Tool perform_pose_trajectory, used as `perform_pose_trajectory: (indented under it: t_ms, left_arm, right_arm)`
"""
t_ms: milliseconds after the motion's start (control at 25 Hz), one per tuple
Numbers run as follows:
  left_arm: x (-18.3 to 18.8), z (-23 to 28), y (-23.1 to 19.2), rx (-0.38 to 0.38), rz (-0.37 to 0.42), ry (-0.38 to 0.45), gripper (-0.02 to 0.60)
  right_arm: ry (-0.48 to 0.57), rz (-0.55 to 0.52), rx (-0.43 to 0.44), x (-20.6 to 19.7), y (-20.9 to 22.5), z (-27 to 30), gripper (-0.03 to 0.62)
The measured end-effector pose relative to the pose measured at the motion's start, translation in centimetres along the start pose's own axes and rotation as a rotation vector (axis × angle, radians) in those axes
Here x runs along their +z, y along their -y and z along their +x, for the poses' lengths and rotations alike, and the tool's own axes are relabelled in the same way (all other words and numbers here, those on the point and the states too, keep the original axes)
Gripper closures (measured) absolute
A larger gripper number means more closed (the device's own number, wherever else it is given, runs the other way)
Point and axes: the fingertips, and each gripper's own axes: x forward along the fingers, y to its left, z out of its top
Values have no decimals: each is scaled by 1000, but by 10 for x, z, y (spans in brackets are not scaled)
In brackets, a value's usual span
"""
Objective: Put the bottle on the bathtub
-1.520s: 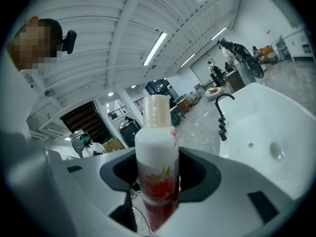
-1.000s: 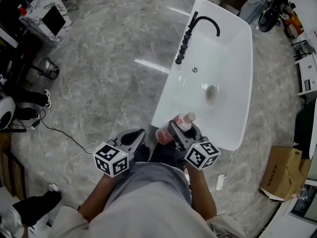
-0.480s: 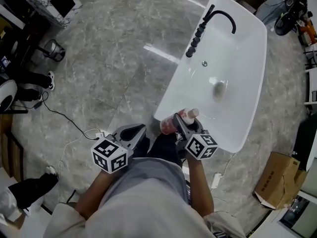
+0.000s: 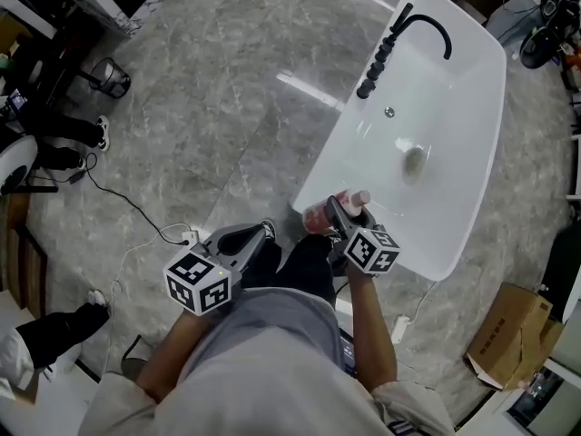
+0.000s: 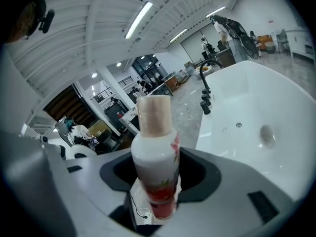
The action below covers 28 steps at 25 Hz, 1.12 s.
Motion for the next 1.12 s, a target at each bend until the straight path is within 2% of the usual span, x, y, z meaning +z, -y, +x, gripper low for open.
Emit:
perform_pose_trajectory:
  t_ms: [320,800,1120]
  left_arm:
    - [-16,-7,-4,15,-29,-9,574]
    - [-38,-15,-17,38,-59,-37,574]
    - [-46,-31,-32,58,-81,-42,574]
  right_arm:
    - [-13,20,-52,-17,29,23,382]
    - [-81,-47,-167,-38,63,62,382]
    - [-103,-90,-242,-52,69,85,382]
